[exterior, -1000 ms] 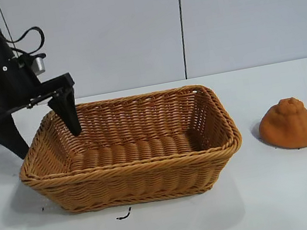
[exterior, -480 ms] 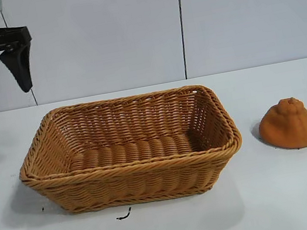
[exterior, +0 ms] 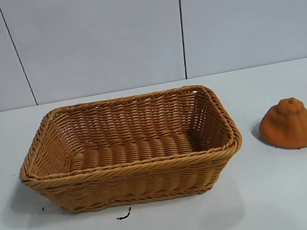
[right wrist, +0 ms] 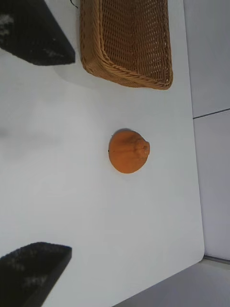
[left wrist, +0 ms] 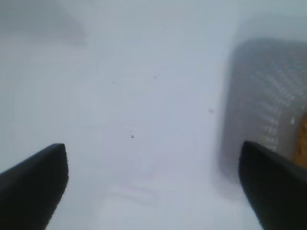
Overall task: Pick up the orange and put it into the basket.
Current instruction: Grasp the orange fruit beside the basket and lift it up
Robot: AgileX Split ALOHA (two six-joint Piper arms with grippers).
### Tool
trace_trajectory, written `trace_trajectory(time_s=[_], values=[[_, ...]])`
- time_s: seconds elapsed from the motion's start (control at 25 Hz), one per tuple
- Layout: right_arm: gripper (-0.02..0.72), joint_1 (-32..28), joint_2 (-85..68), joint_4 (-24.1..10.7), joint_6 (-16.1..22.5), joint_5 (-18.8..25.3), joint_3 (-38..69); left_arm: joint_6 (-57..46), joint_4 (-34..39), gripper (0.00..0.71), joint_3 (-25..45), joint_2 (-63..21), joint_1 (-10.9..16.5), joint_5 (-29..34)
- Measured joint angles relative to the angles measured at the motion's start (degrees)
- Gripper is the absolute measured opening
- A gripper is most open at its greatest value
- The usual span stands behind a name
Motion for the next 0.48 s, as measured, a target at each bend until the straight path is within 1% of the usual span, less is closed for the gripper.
trace_trajectory(time_s=[0.48], values=[[0.694,0.0,0.0,-0.1,0.0,0.0,0.0,0.0,0.0,0.694,30.5,-36.0,0.0,0.0]])
